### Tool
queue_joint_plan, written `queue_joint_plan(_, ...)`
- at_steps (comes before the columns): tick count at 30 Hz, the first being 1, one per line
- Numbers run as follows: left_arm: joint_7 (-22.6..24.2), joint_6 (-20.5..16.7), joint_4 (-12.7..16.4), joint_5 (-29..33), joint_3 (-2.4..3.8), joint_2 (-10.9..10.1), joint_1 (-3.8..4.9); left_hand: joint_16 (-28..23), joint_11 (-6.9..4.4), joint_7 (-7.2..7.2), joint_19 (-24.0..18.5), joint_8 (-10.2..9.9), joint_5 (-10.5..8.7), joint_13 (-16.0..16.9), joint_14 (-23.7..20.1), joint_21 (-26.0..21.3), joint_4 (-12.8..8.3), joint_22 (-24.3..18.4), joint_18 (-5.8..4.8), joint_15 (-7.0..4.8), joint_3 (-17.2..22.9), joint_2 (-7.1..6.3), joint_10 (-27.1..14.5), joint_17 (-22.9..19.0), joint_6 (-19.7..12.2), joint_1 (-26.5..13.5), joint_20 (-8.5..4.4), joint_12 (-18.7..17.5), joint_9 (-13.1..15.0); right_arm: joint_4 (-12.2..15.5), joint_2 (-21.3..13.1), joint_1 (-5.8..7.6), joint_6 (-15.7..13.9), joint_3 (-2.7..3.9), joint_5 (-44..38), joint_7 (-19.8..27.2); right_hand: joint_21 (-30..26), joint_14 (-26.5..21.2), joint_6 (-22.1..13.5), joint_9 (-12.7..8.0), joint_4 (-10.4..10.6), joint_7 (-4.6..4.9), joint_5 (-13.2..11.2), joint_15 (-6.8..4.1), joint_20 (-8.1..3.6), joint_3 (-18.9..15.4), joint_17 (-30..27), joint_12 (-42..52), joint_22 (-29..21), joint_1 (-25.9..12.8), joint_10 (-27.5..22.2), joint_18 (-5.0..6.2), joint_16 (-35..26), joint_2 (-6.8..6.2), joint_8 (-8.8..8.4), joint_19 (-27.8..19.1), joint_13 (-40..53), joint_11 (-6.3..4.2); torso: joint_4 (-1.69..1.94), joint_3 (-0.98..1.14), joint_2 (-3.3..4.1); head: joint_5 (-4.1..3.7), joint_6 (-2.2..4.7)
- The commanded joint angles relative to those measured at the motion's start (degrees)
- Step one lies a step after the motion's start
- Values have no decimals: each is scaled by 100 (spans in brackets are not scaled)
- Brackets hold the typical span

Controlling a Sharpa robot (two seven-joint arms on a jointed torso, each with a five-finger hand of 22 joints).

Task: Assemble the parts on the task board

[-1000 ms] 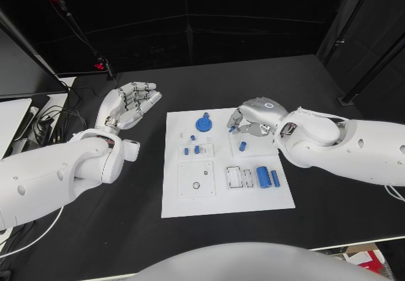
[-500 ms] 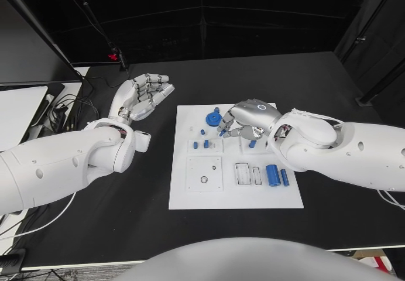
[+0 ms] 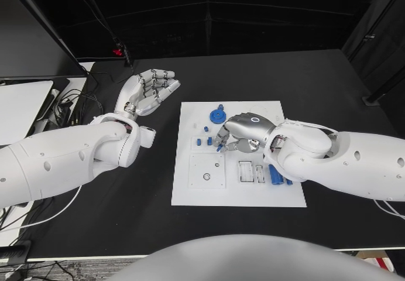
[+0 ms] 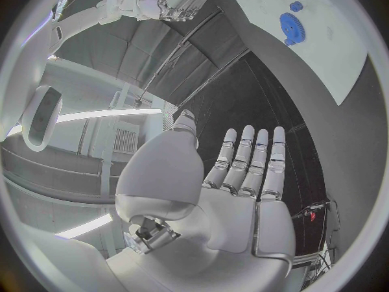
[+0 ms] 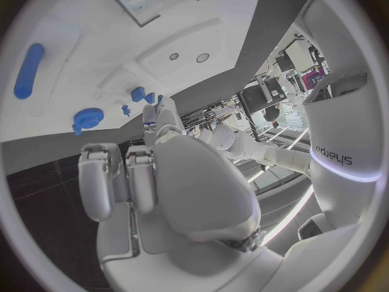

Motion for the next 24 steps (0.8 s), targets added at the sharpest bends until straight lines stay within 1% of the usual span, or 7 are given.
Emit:
queue_joint_plan(1, 278, 27, -4, 5, 5, 13, 6, 20, -8, 640, 47, 23, 34, -9, -16, 33, -8, -7, -21, -17, -38, 63, -50, -9, -39, -5, -12, 29, -7, 40, 25, -72, 309, -1, -129, 20, -2, 597, 24, 8, -8, 3, 23, 14, 18, 39, 1504, -26, 1491, 58, 45, -31, 14, 35, 8, 569, -3, 12, 2, -1, -4, -4, -1)
queue_joint_plan(2, 279, 28, -6, 5, 5, 16, 4, 20, -8, 640, 47, 23, 34, -9, -16, 33, -8, -7, -21, -17, -38, 63, -50, -9, -39, -5, -12, 29, -7, 39, 48, -104, 343, -1, -158, 14, -4, 597, 24, 8, -9, 3, 23, 15, 18, 41, 1504, -28, 1490, 59, 46, -31, 14, 36, 7, 568, -3, 12, -2, 0, -5, -1, -1)
queue_joint_plan(4, 279, 30, -7, 5, 5, 17, 3, 20, -8, 640, 47, 23, 34, -9, -16, 33, -8, -7, -21, -17, -38, 63, -50, -9, -39, -5, -12, 29, -7, 38, 60, -124, 361, -1, -171, 11, -5, 597, 24, 8, -9, 4, 23, 15, 18, 42, 1504, -29, 1490, 60, 47, -30, 14, 37, 6, 567, -3, 12, -6, 1, -7, 4, -1)
queue_joint_plan(7, 279, 30, -9, 5, 5, 21, 0, 20, -8, 640, 47, 23, 34, -9, -16, 33, -8, -7, -21, -17, -38, 63, -50, -9, -39, -5, -12, 29, -7, 40, 87, -178, 402, -1, -210, 6, -11, 597, 24, 8, -10, 4, 23, 15, 19, 45, 1504, -32, 1487, 62, 47, -28, 14, 38, 5, 562, -3, 13, 3, 4, -2, 6, -1)
queue_joint_plan(11, 279, 28, -9, 5, 5, 19, -2, 20, -8, 640, 47, 23, 34, -9, -16, 33, -8, -7, -21, -17, -38, 63, -50, -9, -39, -5, -12, 29, -7, 23, 128, -230, 437, -1, -276, 3, -12, 597, 23, 7, -11, 5, 23, 16, 20, 47, 1504, -35, 1486, 65, 48, -28, 14, 38, 3, 562, -3, 13, -4, 3, -6, 3, -1)
queue_joint_plan(15, 279, 29, -10, 5, 5, 16, -3, 20, -8, 640, 47, 23, 34, -9, -16, 33, -8, -7, -21, -17, -38, 63, -50, -9, -39, -5, -12, 29, -7, 10, 154, -255, 470, -2, -352, -8, -12, 597, 22, 7, -13, 6, 23, 17, 20, 50, 1504, -39, 1486, 69, 49, -28, 14, 38, 0, 562, -3, 13, 1, 4, -3, -3, -1)
queue_joint_plan(24, 278, 33, -8, 5, 5, 10, -6, 27, -7, 641, 49, 29, 40, -10, -17, 33, -5, -12, -20, -17, -48, 72, -54, -17, -42, -7, -12, 37, -10, -16, 173, -271, 462, -2, -598, -79, -24, 597, 20, 6, -15, 8, 23, 17, 21, 53, 1504, -44, 1481, 71, 50, -24, 14, 37, -4, 553, -3, 15, -3, 3, -5, -4, -1)
